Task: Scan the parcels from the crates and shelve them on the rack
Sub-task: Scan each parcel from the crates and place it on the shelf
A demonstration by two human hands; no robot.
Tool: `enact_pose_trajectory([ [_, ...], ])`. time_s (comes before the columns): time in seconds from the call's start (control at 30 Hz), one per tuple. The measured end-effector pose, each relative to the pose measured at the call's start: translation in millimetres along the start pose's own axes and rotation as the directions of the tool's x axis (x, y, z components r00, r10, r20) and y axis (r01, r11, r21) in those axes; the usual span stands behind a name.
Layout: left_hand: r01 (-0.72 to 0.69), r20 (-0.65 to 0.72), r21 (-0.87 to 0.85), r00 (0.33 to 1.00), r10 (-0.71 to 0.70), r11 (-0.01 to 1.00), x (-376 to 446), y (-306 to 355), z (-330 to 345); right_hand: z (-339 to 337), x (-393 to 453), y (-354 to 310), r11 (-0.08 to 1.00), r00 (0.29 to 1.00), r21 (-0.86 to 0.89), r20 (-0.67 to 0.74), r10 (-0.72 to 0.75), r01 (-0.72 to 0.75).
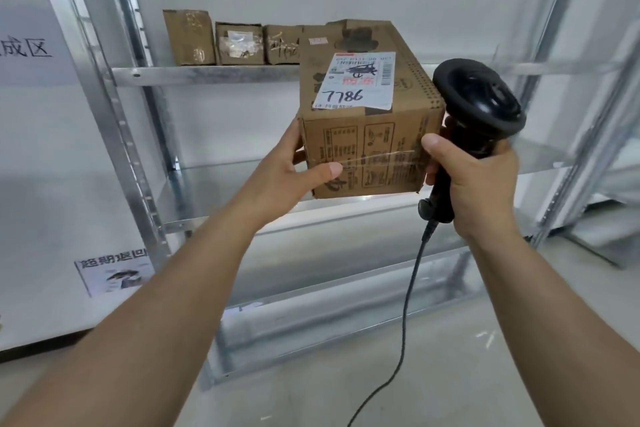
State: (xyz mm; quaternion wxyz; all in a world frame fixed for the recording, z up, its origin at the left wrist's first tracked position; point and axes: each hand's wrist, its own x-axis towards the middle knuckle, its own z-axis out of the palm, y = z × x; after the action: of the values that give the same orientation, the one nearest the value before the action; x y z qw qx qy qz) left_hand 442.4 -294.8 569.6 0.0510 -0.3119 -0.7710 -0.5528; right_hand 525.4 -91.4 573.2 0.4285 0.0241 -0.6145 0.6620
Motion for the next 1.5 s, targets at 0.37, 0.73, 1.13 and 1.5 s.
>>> enact_pose_trajectory([
  [0.37, -0.075, 0.031, 0.033, 0.997, 0.074, 0.997, 76.2, 6.6, 52.7, -45.2, 66.7, 21.8, 0.999, 0.998, -0.026, -0.045, -0.033, 0.032],
  [0.73, -0.128, 0.062, 0.046, 0.99, 0.125, 0.991, 212.0, -9.7, 94.0, -64.3, 190.7, 72.0, 0.995, 0.991, -0.07, -0.111, -0.072, 0.064],
  [1.13, -0.136, -0.003, 0.008, 0.991, 0.136, 0.991, 349.4, -20.9, 175.0, -116.8, 324.7, 127.2, 0.994, 0.987, -0.057, -0.128, -0.095, 0.088],
  [1.5, -0.027, -0.225, 0.07, 0.973, 0.042, 0.997, 444.2, -3.6, 231.9, -142.5, 475.7, 168.3, 0.999, 0.997, 0.007, 0.073, 0.039, -0.04],
])
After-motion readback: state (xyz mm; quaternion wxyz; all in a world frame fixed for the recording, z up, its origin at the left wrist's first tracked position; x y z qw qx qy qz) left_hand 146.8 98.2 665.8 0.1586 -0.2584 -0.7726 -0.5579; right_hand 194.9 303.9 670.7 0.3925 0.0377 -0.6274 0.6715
